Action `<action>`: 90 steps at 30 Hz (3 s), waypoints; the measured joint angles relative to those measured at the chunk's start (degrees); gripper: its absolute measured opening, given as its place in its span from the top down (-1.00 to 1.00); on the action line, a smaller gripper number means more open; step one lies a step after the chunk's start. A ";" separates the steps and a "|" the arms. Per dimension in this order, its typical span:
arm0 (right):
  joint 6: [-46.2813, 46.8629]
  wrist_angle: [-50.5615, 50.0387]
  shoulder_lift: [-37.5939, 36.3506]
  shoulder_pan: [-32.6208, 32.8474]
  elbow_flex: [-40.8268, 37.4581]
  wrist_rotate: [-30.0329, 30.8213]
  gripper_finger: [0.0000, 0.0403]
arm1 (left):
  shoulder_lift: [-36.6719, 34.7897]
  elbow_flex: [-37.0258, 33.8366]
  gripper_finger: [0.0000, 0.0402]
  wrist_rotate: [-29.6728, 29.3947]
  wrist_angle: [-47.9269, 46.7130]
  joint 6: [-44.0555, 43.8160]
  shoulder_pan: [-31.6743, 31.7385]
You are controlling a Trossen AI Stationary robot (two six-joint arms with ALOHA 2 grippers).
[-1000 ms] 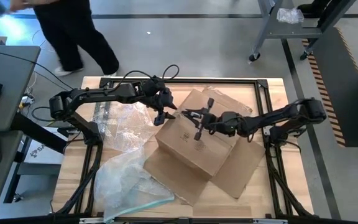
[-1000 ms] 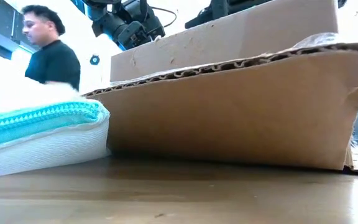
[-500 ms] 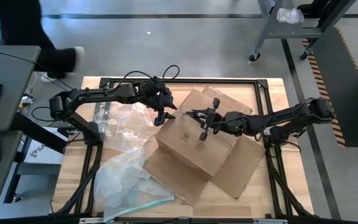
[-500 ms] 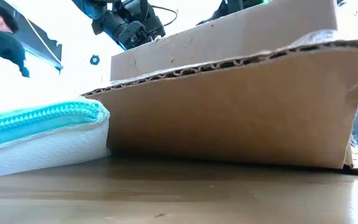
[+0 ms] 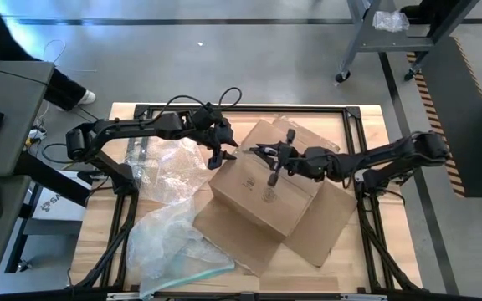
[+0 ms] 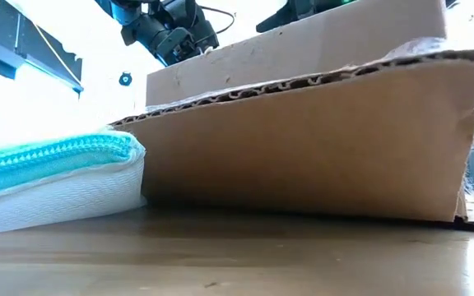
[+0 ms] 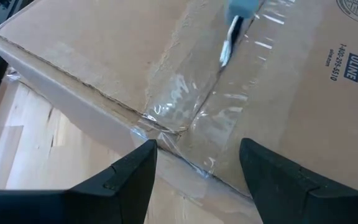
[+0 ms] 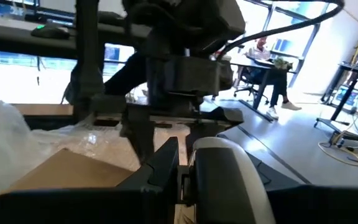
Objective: Unpack boxes
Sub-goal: Break down cardboard box until it is fully flat
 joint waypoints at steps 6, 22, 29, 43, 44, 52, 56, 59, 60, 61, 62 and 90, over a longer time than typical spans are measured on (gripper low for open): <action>0.89 2.11 2.69 -1.24 0.02 -2.04 0.66 | 0.00 -0.07 -0.06 -0.45 1.36 -0.82 -1.11; -1.14 -5.47 2.92 -0.70 4.63 0.29 0.66 | -1.84 2.21 -0.06 -0.46 3.54 2.88 -3.02; -1.73 -10.39 2.94 0.50 6.82 3.31 0.66 | 1.14 2.25 -0.06 -1.23 6.43 7.99 -4.50; -0.61 -11.95 2.93 0.54 7.08 3.49 0.66 | 4.52 2.64 -0.06 -1.89 6.38 6.86 -4.18; -0.57 -12.21 2.92 0.35 7.08 3.37 0.66 | 4.55 2.64 -0.06 -1.89 6.33 6.66 -4.18; -0.14 -15.64 2.79 0.46 7.28 3.27 0.66 | 4.66 2.56 -0.06 -2.28 5.56 6.48 -4.18; 0.03 -17.16 2.77 0.70 7.48 3.29 0.66 | 4.70 2.55 -0.06 -2.34 5.06 6.50 -4.18; 1.49 -22.50 2.78 0.66 9.50 3.15 0.66 | 4.70 2.56 -0.06 -2.45 4.59 6.45 -4.18; 1.55 -24.98 2.87 0.66 10.79 3.00 0.66 | 4.71 2.54 -0.06 -2.47 4.48 6.42 -4.22; 1.57 -27.26 2.90 0.66 11.90 2.87 0.66 | 4.72 2.56 -0.06 -2.44 4.52 6.37 -4.24; 1.63 -29.47 2.90 0.66 12.93 2.66 0.66 | 4.72 2.56 -0.06 -2.46 4.54 6.35 -4.29; 15.94 -61.71 3.03 7.38 27.16 2.42 0.66 | 4.50 2.16 -0.06 -7.81 4.17 3.60 -4.10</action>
